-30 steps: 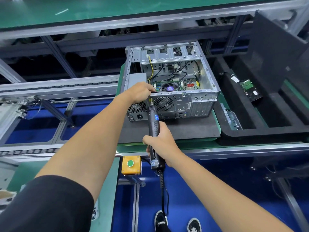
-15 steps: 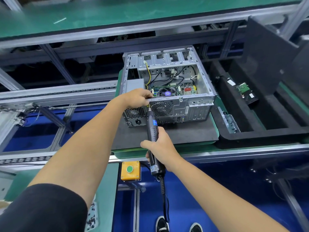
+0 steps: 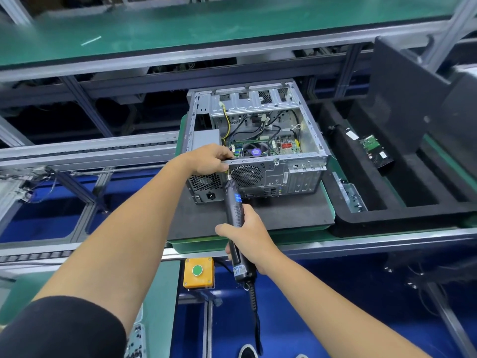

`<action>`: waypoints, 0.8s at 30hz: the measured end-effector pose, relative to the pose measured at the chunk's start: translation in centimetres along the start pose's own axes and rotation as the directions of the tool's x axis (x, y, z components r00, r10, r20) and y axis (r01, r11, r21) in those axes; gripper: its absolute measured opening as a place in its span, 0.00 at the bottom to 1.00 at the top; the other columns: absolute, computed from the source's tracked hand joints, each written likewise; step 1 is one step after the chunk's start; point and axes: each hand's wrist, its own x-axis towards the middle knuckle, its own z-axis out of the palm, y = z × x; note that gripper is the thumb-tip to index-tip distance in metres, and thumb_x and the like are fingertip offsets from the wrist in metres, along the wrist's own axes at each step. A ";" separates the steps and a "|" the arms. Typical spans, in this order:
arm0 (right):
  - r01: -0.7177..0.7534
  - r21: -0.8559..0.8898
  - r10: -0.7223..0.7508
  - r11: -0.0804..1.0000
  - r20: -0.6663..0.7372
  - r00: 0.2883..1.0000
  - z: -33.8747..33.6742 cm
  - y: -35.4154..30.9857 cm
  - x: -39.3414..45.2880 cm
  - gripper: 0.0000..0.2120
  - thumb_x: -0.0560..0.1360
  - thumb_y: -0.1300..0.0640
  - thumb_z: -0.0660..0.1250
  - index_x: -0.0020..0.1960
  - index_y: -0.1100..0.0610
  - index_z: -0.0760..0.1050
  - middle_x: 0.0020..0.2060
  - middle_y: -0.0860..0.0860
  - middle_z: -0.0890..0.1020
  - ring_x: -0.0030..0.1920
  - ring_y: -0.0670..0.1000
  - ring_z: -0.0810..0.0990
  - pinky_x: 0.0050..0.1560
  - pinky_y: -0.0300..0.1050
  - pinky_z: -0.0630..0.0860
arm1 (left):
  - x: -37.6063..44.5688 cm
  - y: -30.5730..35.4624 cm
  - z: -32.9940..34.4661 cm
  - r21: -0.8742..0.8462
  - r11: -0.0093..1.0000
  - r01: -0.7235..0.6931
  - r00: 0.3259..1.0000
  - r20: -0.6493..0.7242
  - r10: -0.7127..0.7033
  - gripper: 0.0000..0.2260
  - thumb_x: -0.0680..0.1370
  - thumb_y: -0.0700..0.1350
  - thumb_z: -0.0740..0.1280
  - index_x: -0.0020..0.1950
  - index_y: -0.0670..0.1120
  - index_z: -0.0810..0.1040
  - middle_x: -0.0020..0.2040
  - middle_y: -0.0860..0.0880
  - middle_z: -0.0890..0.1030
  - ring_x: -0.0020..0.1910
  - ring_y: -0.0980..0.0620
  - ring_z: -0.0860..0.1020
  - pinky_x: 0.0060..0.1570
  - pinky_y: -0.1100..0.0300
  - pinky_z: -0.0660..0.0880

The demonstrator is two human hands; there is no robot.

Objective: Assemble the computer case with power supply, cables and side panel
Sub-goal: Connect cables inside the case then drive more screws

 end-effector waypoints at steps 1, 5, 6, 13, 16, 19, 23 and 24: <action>-0.005 0.012 0.005 1.000 0.005 1.000 -0.2 0.0 0.0 0.17 0.69 0.53 0.72 0.53 0.53 0.69 0.41 0.54 0.74 0.27 0.50 0.78 0.31 0.45 0.78 | 0.0 -0.1 0.0 0.005 1.000 -0.011 1.000 0.000 0.011 0.14 0.78 0.37 0.65 0.64 0.41 0.74 0.59 0.43 0.79 0.55 0.46 0.76 0.58 0.56 0.70; -0.030 0.037 0.029 0.999 0.025 0.999 -1.3 -0.5 -0.1 0.16 0.70 0.54 0.72 0.54 0.54 0.70 0.40 0.55 0.74 0.26 0.52 0.77 0.31 0.48 0.79 | 0.1 -0.3 0.2 0.097 0.994 -0.059 0.997 -0.043 0.064 0.14 0.78 0.40 0.67 0.64 0.42 0.76 0.58 0.44 0.79 0.56 0.46 0.77 0.59 0.56 0.71; -0.029 0.018 0.029 0.999 0.027 0.999 -1.5 -0.6 -0.1 0.16 0.71 0.55 0.72 0.54 0.54 0.69 0.40 0.56 0.75 0.26 0.52 0.77 0.31 0.48 0.79 | 0.1 -0.3 0.3 0.110 0.992 -0.058 0.996 -0.054 0.065 0.14 0.78 0.40 0.67 0.64 0.42 0.76 0.58 0.45 0.79 0.57 0.47 0.76 0.59 0.56 0.70; -0.037 -0.068 0.036 0.997 -0.022 0.999 -1.8 -1.1 -0.1 0.10 0.74 0.55 0.68 0.52 0.54 0.69 0.41 0.55 0.75 0.25 0.53 0.78 0.30 0.47 0.78 | 0.1 -0.2 0.7 0.114 0.993 -0.024 0.996 -0.084 0.033 0.13 0.79 0.40 0.66 0.63 0.44 0.76 0.57 0.45 0.79 0.55 0.47 0.76 0.59 0.54 0.71; -0.046 -0.063 0.045 0.997 -0.022 0.999 -1.9 -1.3 -0.1 0.10 0.73 0.57 0.68 0.52 0.56 0.69 0.39 0.56 0.75 0.25 0.54 0.78 0.30 0.48 0.78 | 0.1 -0.3 0.7 0.112 0.993 -0.019 0.997 -0.075 0.028 0.12 0.79 0.40 0.65 0.63 0.44 0.76 0.56 0.44 0.79 0.53 0.46 0.76 0.57 0.53 0.72; -0.050 -0.070 0.049 0.996 -0.028 0.998 -2.1 -1.4 -0.4 0.10 0.73 0.58 0.67 0.51 0.57 0.68 0.38 0.55 0.75 0.25 0.54 0.78 0.30 0.49 0.78 | 0.1 -0.2 0.7 0.111 0.994 -0.015 0.997 -0.067 0.022 0.13 0.79 0.39 0.65 0.63 0.44 0.75 0.57 0.44 0.79 0.54 0.46 0.76 0.58 0.53 0.72; -0.042 -0.058 0.041 0.997 -0.017 0.999 -2.7 -1.8 -0.8 0.10 0.73 0.59 0.67 0.50 0.58 0.68 0.37 0.56 0.75 0.25 0.54 0.77 0.30 0.49 0.78 | 0.0 -0.2 0.7 0.099 0.995 -0.017 0.998 -0.057 0.023 0.13 0.77 0.40 0.69 0.61 0.44 0.76 0.54 0.45 0.80 0.53 0.45 0.77 0.56 0.52 0.73; -0.037 -0.056 0.036 0.998 -0.016 0.999 -2.8 -1.9 -0.8 0.10 0.73 0.59 0.67 0.51 0.58 0.68 0.38 0.56 0.74 0.25 0.54 0.77 0.30 0.49 0.77 | 0.0 -0.2 0.9 0.103 0.995 -0.017 0.997 -0.070 0.024 0.13 0.77 0.41 0.70 0.61 0.45 0.77 0.54 0.45 0.80 0.52 0.45 0.77 0.55 0.53 0.73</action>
